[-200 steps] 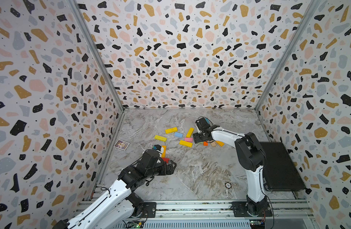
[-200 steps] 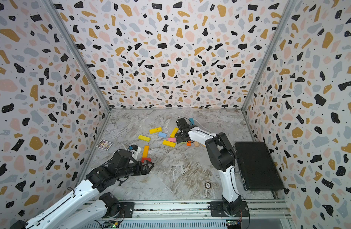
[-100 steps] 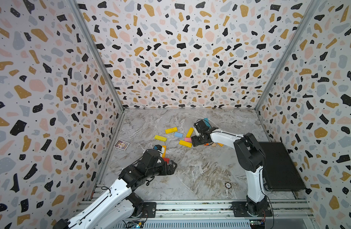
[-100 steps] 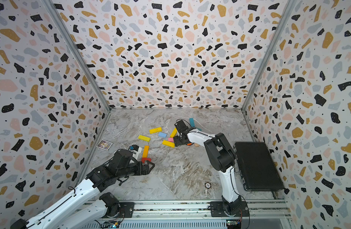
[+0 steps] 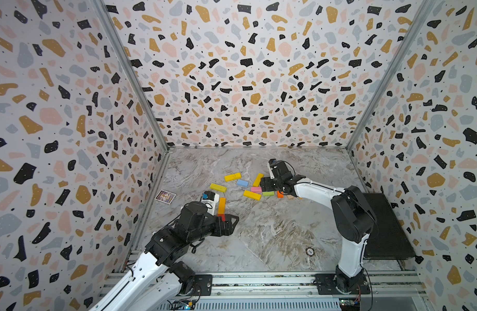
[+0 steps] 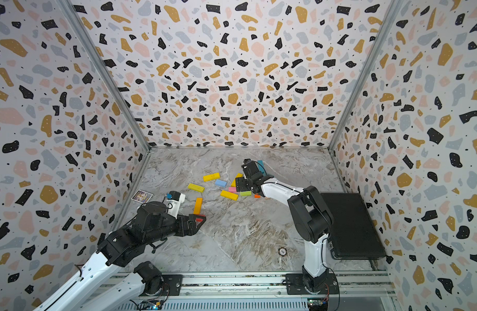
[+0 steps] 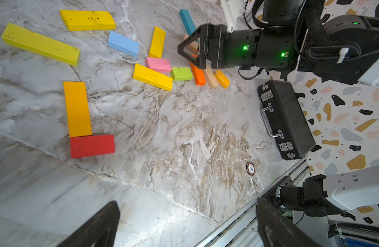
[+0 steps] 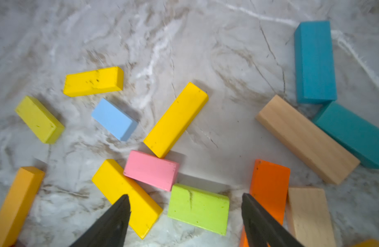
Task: Assemble the letter h with building blocks
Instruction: Pick up the building block from the center of the board.
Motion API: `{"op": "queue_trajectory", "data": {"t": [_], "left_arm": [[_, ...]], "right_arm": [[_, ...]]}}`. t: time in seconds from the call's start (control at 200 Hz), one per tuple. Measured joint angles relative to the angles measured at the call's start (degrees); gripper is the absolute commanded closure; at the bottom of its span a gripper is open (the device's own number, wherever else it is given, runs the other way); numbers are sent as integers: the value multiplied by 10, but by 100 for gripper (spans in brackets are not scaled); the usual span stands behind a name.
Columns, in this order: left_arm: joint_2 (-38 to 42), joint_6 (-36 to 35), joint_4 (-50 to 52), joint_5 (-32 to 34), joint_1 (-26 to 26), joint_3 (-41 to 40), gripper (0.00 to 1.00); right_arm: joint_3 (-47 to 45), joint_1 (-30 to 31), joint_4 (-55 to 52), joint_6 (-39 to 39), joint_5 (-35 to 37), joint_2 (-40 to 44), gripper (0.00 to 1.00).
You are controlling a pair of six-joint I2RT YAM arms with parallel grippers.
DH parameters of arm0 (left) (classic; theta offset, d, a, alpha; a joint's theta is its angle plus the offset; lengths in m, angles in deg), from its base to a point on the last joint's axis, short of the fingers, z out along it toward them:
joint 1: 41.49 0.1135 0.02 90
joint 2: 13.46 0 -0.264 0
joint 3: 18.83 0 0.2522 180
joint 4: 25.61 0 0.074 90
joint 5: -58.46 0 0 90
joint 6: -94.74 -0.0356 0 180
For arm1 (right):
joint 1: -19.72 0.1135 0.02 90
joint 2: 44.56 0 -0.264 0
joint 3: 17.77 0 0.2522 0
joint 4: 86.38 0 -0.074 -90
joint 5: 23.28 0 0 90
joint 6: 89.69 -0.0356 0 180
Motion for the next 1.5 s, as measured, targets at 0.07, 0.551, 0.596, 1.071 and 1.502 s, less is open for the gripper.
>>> {"op": "queue_trajectory", "data": {"t": [0.07, 0.551, 0.596, 1.071, 1.502], "left_arm": [[3, -2, 8, 0, 0, 0, 1], [9, -7, 28, -7, 0, 6, 1], [9, -7, 28, -9, 0, 6, 1], [5, -6, 26, -17, 0, 6, 1], [3, -6, 25, -20, 0, 6, 1]], "right_arm": [[-6, 0, 14, -8, -8, 7, 19], [43, 0, -90, -43, -29, -63, 22], [43, 1, -93, -46, -24, -63, 20], [49, 6, -134, -64, 7, -79, 15], [115, 25, -188, -48, 72, -123, 38]]}}
